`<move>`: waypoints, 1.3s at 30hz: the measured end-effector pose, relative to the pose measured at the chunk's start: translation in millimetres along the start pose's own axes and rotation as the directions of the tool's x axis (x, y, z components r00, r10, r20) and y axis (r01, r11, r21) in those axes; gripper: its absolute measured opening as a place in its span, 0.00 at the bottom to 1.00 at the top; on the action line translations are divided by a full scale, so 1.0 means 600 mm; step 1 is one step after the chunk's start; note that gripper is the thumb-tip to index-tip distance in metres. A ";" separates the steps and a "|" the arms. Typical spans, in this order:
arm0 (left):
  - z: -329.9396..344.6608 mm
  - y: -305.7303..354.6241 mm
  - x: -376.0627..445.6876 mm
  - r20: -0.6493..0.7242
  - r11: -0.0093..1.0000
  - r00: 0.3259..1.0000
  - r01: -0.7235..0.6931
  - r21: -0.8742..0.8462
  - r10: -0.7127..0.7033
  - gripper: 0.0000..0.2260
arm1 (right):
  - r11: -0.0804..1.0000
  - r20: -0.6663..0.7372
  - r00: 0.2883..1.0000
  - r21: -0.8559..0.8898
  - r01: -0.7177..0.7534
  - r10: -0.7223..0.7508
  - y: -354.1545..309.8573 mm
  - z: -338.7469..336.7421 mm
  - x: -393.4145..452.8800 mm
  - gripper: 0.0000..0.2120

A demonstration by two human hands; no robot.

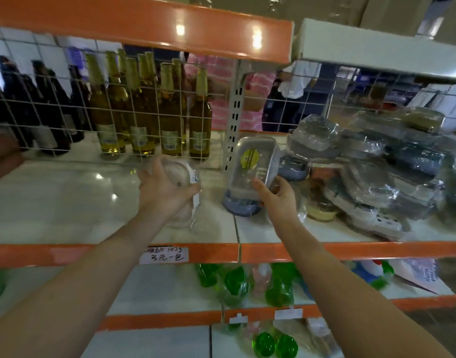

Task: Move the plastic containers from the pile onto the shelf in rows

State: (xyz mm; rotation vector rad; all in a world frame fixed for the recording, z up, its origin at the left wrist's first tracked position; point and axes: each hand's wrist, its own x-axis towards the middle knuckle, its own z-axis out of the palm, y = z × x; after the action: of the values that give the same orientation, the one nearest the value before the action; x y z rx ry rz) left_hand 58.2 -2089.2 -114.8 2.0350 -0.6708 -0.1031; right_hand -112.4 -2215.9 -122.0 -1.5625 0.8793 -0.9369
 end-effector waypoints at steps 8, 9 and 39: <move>-0.149 -0.112 0.071 -0.174 0.999 0.984 0.033 -0.034 -0.039 0.33 | 0.996 0.120 0.991 -0.078 -0.052 0.061 -0.029 0.192 0.004 0.11; -0.169 -0.127 0.083 -0.200 0.999 0.979 0.031 -0.035 -0.037 0.33 | 0.995 0.134 0.988 -0.074 -0.061 0.070 -0.032 0.219 0.005 0.11; -0.370 -0.406 0.238 0.070 0.994 0.992 -0.111 0.023 0.109 0.29 | 0.870 -0.003 0.971 -0.443 -0.217 0.240 -0.017 0.599 -0.054 0.28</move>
State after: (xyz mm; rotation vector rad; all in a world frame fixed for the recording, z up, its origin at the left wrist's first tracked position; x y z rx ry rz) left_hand 354.7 -1893.1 -166.9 2.0227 -0.8298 -0.1008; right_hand 200.0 -2039.3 -162.1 -1.8028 1.2740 -0.5420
